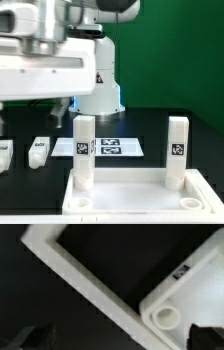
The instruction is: Assemble desk
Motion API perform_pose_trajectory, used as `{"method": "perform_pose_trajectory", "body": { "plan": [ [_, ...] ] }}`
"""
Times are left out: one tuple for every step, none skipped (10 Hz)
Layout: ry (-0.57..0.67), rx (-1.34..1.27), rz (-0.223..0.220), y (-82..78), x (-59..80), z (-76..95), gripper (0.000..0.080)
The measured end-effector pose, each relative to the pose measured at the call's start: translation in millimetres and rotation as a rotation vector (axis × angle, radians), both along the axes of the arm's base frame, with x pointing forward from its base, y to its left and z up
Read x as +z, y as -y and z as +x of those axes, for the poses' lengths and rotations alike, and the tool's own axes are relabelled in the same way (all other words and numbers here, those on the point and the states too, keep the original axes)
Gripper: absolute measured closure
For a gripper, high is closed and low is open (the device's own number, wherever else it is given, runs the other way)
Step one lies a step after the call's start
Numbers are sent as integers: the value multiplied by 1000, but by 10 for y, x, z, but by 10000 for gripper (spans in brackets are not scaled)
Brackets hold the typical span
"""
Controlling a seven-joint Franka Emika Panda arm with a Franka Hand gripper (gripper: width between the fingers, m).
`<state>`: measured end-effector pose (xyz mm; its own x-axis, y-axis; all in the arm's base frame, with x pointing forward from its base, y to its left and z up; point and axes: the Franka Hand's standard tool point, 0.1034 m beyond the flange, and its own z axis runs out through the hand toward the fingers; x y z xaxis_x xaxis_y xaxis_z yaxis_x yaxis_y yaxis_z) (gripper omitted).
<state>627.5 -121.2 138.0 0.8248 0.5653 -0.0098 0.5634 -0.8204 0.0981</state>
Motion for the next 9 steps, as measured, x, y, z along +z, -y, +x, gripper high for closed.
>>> {"method": "perform_pose_trajectory", "body": {
  "plan": [
    [1,-23,5,-47,-15,5,150],
    [9,-106,14,-42,-16,4,150],
    [6,-93,14,-34,-14,-1,150],
    [-32,-127,35,-3,12,-100,150],
    [-69,-162,51,87,70,-299,150],
    [-137,-218,62,92,57,-557,150],
    [-134,-210,57,51,13,-690,150],
    [-83,-215,52,21,6,-687,150],
    [-92,-215,55,19,-1,-708,150]
  ]
}}
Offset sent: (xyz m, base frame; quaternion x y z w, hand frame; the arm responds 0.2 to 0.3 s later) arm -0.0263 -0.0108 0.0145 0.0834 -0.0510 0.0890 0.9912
